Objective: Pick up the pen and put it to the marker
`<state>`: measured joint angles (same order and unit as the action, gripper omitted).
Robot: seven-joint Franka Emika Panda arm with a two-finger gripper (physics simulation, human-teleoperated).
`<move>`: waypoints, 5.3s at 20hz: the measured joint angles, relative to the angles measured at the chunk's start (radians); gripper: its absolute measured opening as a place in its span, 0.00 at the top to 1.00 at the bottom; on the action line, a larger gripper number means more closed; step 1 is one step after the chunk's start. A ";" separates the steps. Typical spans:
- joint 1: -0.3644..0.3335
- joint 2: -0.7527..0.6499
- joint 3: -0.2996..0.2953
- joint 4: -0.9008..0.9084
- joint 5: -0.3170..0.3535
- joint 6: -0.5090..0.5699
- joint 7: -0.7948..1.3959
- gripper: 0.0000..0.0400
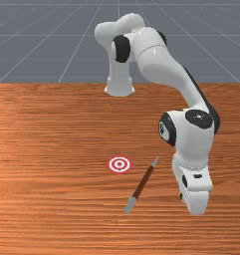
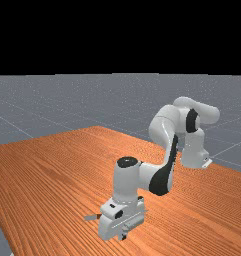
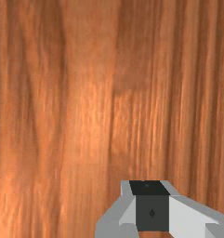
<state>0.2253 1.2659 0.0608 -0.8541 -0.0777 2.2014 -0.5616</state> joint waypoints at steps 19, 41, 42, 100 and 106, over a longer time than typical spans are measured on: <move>-0.255 -0.109 0.031 -0.208 0.000 0.091 -0.360 1.00; -0.448 -0.374 0.091 -0.586 0.059 0.204 -0.535 1.00; -0.460 -0.371 0.104 -0.582 0.072 0.198 -0.550 1.00; -0.406 -0.758 0.077 -1.044 0.062 0.245 -0.406 0.00; -0.395 -0.664 0.055 -1.183 0.058 0.534 -0.383 0.00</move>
<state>-0.1701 0.6021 0.1160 -2.0368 -0.0200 2.7351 -0.9444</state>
